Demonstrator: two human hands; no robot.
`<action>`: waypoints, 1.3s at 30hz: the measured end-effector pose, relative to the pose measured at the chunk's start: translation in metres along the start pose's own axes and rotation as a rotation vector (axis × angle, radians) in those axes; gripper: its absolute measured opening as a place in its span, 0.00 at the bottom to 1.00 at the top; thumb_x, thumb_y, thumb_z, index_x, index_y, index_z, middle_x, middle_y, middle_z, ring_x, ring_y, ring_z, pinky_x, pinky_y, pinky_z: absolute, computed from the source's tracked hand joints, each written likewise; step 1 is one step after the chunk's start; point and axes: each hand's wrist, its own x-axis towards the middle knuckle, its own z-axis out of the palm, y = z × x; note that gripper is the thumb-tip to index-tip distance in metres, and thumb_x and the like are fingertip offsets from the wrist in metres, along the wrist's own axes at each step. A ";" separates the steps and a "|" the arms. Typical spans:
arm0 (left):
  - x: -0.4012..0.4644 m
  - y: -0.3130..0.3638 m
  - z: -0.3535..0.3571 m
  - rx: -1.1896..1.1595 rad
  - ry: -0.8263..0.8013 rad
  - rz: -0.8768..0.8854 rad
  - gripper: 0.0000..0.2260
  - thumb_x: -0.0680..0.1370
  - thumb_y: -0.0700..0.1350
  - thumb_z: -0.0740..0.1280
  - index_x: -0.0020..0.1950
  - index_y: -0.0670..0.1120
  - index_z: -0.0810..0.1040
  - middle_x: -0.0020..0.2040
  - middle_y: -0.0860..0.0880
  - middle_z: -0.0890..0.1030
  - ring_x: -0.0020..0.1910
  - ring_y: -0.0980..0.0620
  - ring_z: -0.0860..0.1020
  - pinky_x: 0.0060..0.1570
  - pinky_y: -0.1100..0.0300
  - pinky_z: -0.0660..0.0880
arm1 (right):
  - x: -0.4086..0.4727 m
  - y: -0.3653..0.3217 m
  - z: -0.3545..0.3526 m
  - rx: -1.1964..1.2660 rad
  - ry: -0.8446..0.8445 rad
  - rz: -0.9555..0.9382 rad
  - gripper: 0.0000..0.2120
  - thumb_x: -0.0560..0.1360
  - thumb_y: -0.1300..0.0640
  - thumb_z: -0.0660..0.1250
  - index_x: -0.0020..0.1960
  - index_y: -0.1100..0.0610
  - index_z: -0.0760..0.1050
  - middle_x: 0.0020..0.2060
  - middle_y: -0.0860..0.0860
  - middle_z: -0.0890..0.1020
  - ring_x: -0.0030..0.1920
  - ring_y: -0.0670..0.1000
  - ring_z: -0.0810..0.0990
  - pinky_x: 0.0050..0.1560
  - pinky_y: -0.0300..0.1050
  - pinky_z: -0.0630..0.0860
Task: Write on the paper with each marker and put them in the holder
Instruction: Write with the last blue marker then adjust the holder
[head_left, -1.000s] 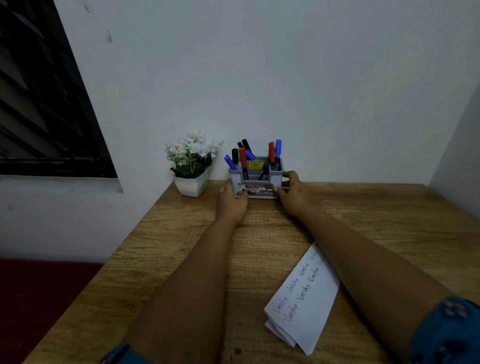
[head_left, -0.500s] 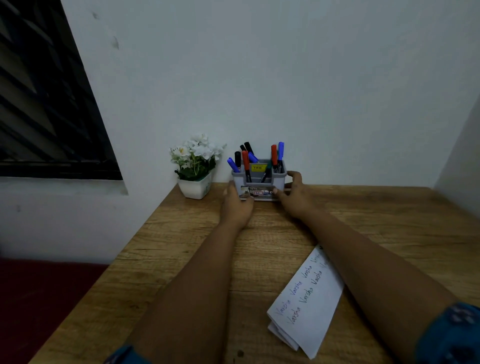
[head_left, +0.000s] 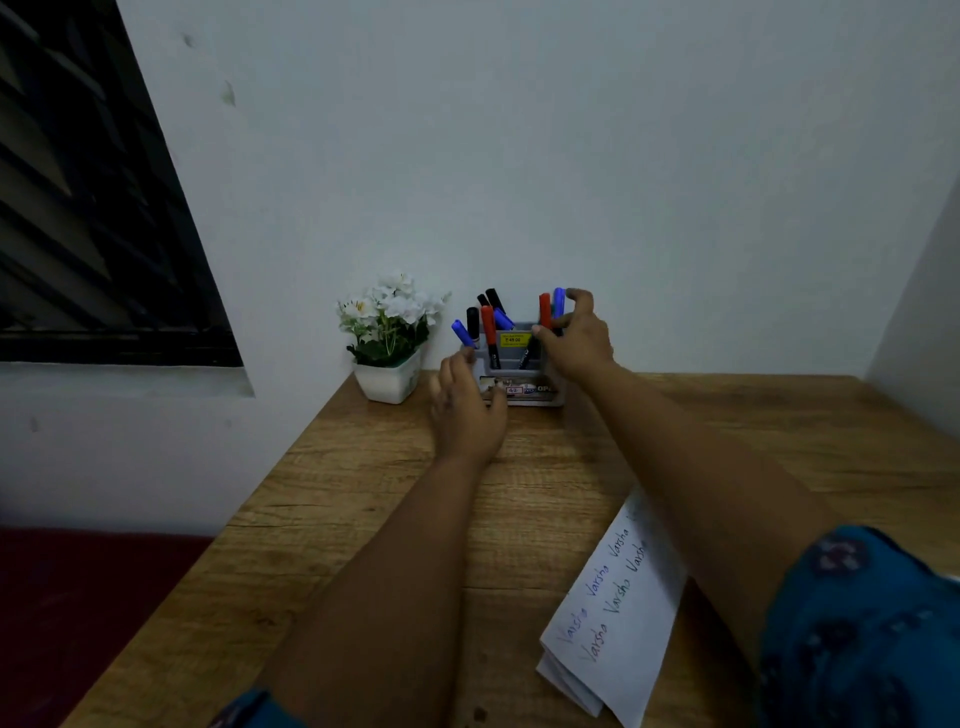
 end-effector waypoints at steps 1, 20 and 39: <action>0.000 0.000 0.000 0.000 -0.008 0.000 0.24 0.77 0.46 0.67 0.71 0.45 0.66 0.68 0.46 0.68 0.66 0.46 0.64 0.61 0.50 0.68 | 0.005 -0.002 -0.002 0.030 -0.002 0.030 0.30 0.75 0.50 0.71 0.71 0.53 0.62 0.55 0.54 0.81 0.61 0.58 0.75 0.61 0.57 0.73; -0.008 0.004 0.002 0.211 -0.265 0.129 0.32 0.79 0.46 0.61 0.79 0.54 0.48 0.79 0.54 0.55 0.78 0.47 0.46 0.72 0.40 0.48 | 0.034 -0.049 -0.016 -1.026 -0.199 -0.404 0.12 0.76 0.45 0.65 0.57 0.49 0.77 0.53 0.52 0.79 0.67 0.59 0.63 0.63 0.61 0.60; -0.008 0.001 0.012 0.412 -0.373 0.157 0.33 0.80 0.58 0.56 0.80 0.50 0.43 0.79 0.46 0.48 0.76 0.41 0.47 0.71 0.41 0.48 | 0.040 -0.078 -0.024 -0.155 -0.298 -0.499 0.21 0.79 0.39 0.59 0.62 0.51 0.79 0.56 0.49 0.83 0.60 0.50 0.78 0.57 0.44 0.70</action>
